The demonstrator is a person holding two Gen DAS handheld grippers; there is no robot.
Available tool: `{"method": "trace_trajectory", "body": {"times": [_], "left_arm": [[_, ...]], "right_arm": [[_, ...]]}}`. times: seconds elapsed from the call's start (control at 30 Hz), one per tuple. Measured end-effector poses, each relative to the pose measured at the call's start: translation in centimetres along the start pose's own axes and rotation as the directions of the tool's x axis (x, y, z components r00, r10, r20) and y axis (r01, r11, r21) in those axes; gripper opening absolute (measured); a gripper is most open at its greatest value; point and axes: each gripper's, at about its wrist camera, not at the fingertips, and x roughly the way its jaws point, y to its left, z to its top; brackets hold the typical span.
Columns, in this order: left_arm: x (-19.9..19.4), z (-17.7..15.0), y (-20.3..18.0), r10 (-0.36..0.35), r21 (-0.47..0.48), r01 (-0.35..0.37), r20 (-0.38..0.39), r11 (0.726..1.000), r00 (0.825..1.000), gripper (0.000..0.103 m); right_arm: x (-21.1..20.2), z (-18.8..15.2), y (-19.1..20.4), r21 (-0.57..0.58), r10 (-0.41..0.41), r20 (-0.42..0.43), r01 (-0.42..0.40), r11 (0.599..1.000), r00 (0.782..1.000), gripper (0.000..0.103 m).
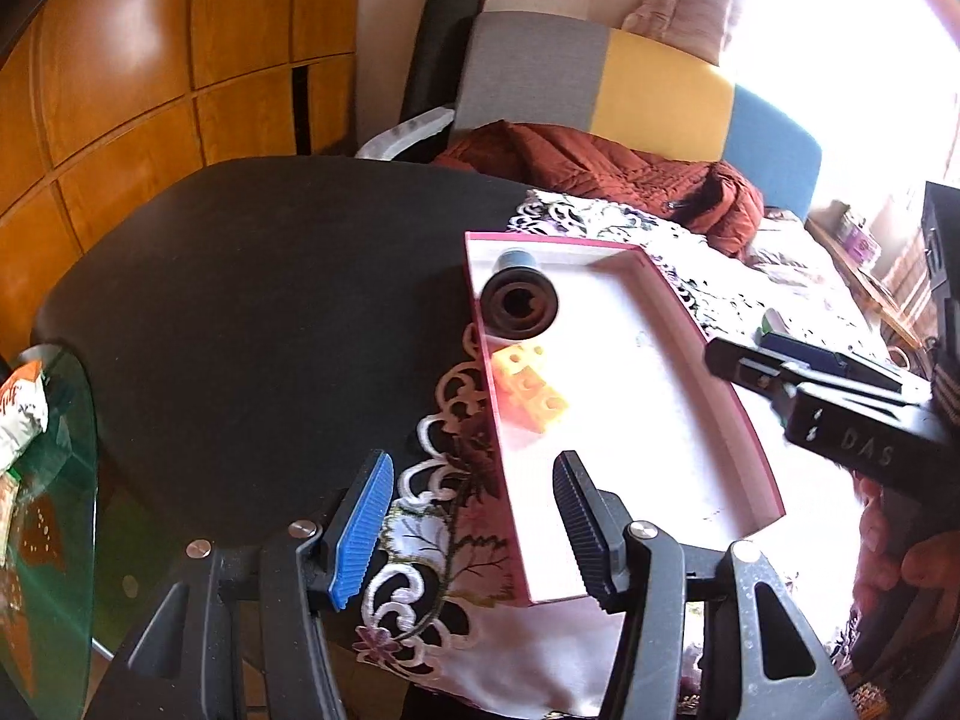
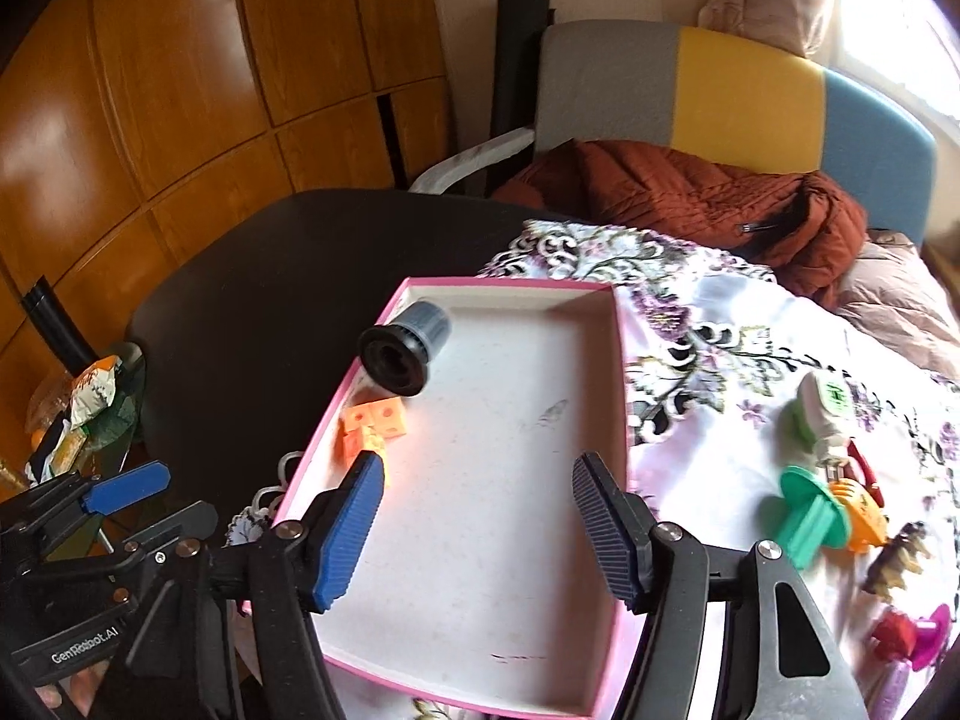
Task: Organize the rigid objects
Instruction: 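Reach the left tool to the green flanged stand and grasp it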
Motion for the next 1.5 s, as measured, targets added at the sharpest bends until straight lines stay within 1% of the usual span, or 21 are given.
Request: {"method": "trace_trajectory", "body": {"times": [0.17,0.3,0.43,0.57,0.67,0.73,0.8,0.9,0.93,0.97,1.0,1.03,1.07,1.1,1.17,1.27,1.3,1.37,1.5], "left_arm": [[-0.3,0.1,-1.5,-0.018,0.039,0.018,-0.003,0.999,1.0,0.056],[-0.4,0.0,-2.8,-0.044,0.064,0.044,-0.012,0.997,0.999,0.056],[-0.2,0.0,-4.6,-0.061,0.099,0.063,-0.026,0.993,0.998,0.056],[0.2,-0.1,-6.4,-0.076,0.139,0.082,-0.046,0.987,0.996,0.056],[0.4,-0.1,-7.7,-0.105,0.168,0.112,-0.051,0.979,0.993,0.056],[0.6,0.1,-8.7,-0.127,0.179,0.137,-0.066,0.974,0.99,0.056],[0.9,0.1,-9.7,-0.14,0.186,0.152,-0.076,0.971,0.987,0.056],[1.5,0.3,-11.3,-0.176,0.194,0.194,-0.108,0.962,0.979,0.056],[1.8,0.3,-11.9,-0.184,0.201,0.205,-0.121,0.958,0.975,0.056],[2.0,0.4,-12.6,-0.185,0.213,0.211,-0.133,0.954,0.974,0.056],[2.2,0.4,-13.4,-0.185,0.226,0.213,-0.139,0.951,0.973,0.056],[2.5,0.5,-14.1,-0.192,0.237,0.222,-0.145,0.946,0.971,0.056],[2.7,0.6,-14.9,-0.204,0.246,0.237,-0.152,0.94,0.967,0.056],[2.9,0.7,-15.8,-0.212,0.257,0.247,-0.157,0.934,0.965,0.056],[3.4,0.9,-17.8,-0.234,0.29,0.276,-0.171,0.917,0.957,0.056],[4.5,1.3,-20.7,-0.254,0.337,0.305,-0.188,0.891,0.949,0.056],[5.1,1.5,-21.6,-0.252,0.354,0.307,-0.194,0.883,0.948,0.056],[6.4,1.9,-23.1,-0.249,0.369,0.315,-0.216,0.874,0.944,0.056],[8.8,2.9,-25.4,-0.257,0.368,0.342,-0.262,0.865,0.93,0.056]], "right_arm": [[-2.4,-0.1,-2.7,0.016,-0.062,0.035,0.061,0.998,0.997,0.07],[-4.6,-0.3,-6.0,0.035,-0.126,0.062,0.124,0.992,0.99,0.073],[-7.0,-0.7,-10.2,0.091,-0.216,0.085,0.208,0.974,0.973,0.076],[-9.1,-1.5,-15.0,0.182,-0.316,0.089,0.296,0.938,0.945,0.079],[-10.4,-2.7,-18.9,0.274,-0.394,0.079,0.36,0.892,0.916,0.081],[-11.0,-3.7,-21.8,0.348,-0.45,0.064,0.403,0.847,0.891,0.082],[-11.5,-5.1,-24.5,0.423,-0.501,0.04,0.439,0.793,0.865,0.082],[-12.0,-8.0,-27.7,0.536,-0.554,0.008,0.464,0.705,0.833,0.082],[-12.0,-8.8,-28.7,0.573,-0.56,-0.033,0.475,0.668,0.828,0.082],[-12.0,-9.2,-29.8,0.614,-0.546,-0.061,0.463,0.639,0.835,0.081],[-12.4,-9.5,-30.5,0.654,-0.532,-0.041,0.425,0.626,0.846,0.081],[-12.7,-9.6,-31.0,0.674,-0.53,-0.029,0.408,0.616,0.847,0.081],[-12.8,-9.7,-31.1,0.675,-0.534,-0.032,0.412,0.612,0.845,0.081],[-12.8,-9.7,-31.1,0.675,-0.532,-0.039,0.415,0.61,0.846,0.081],[-12.7,-9.7,-31.1,0.681,-0.513,-0.03,0.393,0.618,0.858,0.081],[-12.5,-9.5,-30.7,0.663,-0.521,-0.027,0.405,0.629,0.853,0.082],[-12.5,-9.5,-30.6,0.664,-0.518,-0.025,0.402,0.631,0.855,0.083],[-12.5,-9.6,-30.7,0.67,-0.509,-0.021,0.391,0.631,0.86,0.083],[-12.6,-9.7,-31.0,0.682,-0.5,-0.015,0.375,0.628,0.866,0.084]]}}
